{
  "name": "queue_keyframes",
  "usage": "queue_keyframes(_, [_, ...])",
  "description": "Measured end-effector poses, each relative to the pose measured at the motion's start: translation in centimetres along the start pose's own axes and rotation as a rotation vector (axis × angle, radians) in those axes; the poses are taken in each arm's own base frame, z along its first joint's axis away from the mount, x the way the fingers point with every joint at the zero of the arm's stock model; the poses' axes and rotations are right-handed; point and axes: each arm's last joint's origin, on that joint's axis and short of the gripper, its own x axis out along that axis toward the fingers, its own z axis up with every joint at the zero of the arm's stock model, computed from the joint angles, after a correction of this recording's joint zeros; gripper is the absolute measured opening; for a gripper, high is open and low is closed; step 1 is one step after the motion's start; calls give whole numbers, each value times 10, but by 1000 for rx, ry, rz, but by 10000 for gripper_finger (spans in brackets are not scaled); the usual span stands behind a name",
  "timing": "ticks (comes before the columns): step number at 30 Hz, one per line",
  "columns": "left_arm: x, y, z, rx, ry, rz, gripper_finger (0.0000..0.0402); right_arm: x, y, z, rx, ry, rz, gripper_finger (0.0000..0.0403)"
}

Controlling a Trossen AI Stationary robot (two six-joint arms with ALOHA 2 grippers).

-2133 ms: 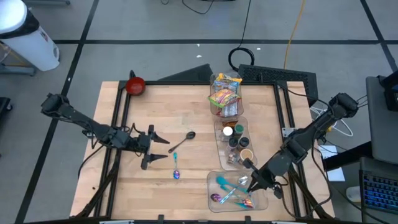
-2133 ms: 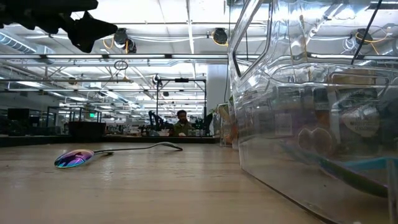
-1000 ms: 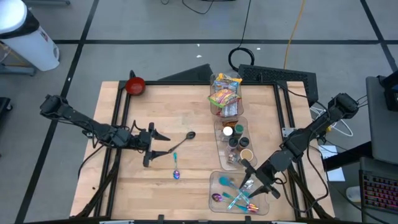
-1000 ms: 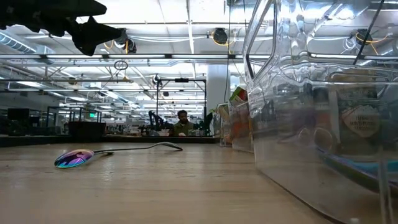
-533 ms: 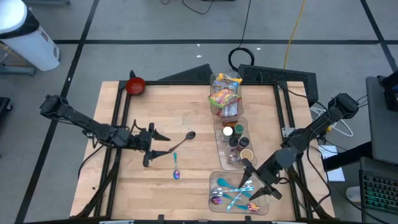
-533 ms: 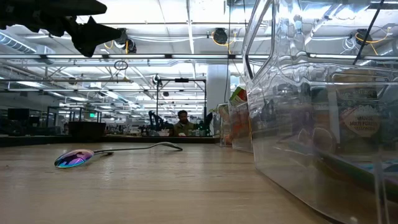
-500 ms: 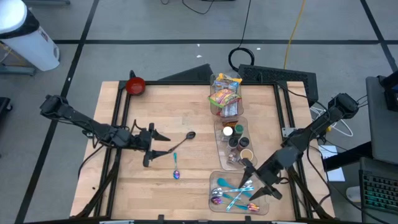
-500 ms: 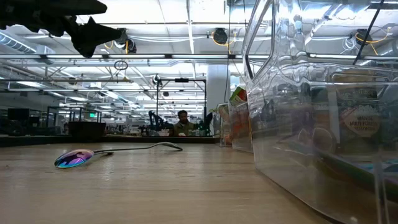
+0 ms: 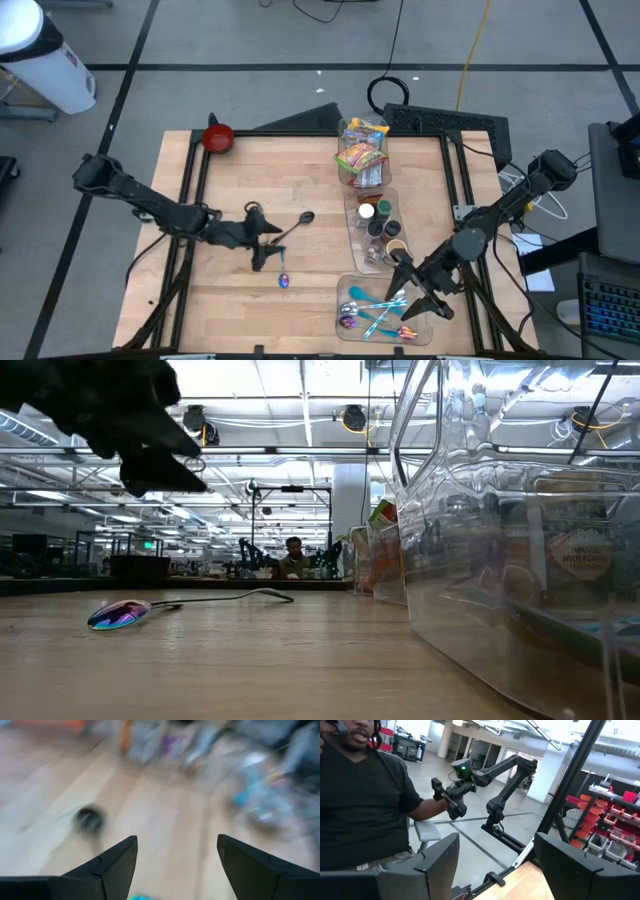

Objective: Pick & Place Food Item
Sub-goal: Put the purple spoon into the bottom transparent bin

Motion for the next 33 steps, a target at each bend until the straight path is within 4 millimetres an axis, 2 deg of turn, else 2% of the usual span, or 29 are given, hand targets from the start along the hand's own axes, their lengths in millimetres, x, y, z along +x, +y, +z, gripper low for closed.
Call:
queue_keyframes(4, [16, -1, 9, 6, 150, 197, 282, 0, 0, 0, 13, 3, 0, 249])
queue_keyframes(7, [32, 0, 10, 35, 235, 283, 282, 0, 0, -2, 29, 17, 3, 249])
queue_keyframes(10, [47, 0, 11, 59, 302, 257, 282, 0, 1, -2, 37, 21, 4, 249])
queue_keyframes(14, [59, -3, 2, 93, 425, 157, 282, 0, 1, -4, 58, 39, 9, 249])
queue_keyframes(19, [58, -12, -10, 53, 531, 69, 282, 0, 1, -4, 57, 41, 9, 249])
queue_keyframes(24, [46, -21, -27, 256, 663, 27, 282, 0, 1, -4, 56, 40, 9, 249])
queue_keyframes(28, [44, -27, -29, 364, 589, 101, 282, 0, 1, -4, 54, 40, 9, 249])
queue_keyframes(33, [43, -30, -29, 549, 548, 102, 282, 0, 1, -4, 54, 40, 9, 249])
